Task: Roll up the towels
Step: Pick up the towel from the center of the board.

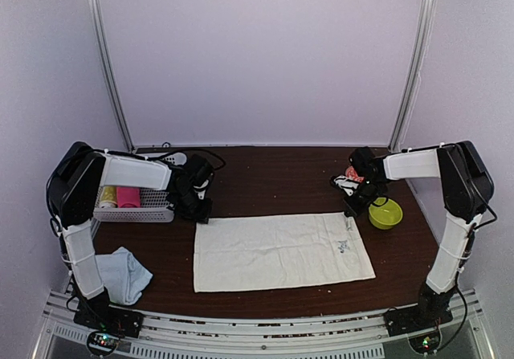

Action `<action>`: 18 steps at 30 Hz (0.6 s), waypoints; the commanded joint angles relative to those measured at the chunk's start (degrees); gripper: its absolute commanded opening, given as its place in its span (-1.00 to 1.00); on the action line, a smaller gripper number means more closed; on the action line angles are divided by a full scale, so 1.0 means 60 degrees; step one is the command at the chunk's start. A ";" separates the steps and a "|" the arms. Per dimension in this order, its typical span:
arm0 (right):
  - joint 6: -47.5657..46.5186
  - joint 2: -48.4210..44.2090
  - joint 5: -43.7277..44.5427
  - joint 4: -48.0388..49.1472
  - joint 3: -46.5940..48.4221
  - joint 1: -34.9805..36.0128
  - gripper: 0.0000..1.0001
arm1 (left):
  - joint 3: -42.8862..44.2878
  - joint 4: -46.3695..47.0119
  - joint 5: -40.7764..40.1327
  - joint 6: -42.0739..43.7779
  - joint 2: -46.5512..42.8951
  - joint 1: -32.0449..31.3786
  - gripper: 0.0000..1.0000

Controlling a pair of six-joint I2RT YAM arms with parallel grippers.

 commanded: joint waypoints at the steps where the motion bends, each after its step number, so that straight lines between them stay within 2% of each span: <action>1: -0.0025 0.0009 0.0423 0.0118 0.0057 -0.0183 -0.87 | 0.0152 0.0358 0.0320 0.0090 -0.0081 0.0080 -0.46; 7: -0.0083 -0.0059 0.0301 0.0079 0.0219 -0.0324 -0.91 | 0.0589 0.0535 0.0377 0.0486 -0.0089 0.0081 -1.00; 11: -0.0080 -0.0200 -0.0001 0.0111 0.0371 -0.0419 -1.00 | 0.0813 0.0704 0.0400 0.0753 -0.0237 0.0088 -1.00; 18: -0.0141 -0.0794 -0.0767 0.0015 0.0937 -0.0720 -1.00 | 0.1045 0.0667 0.0100 0.1097 -0.0930 0.0086 -1.00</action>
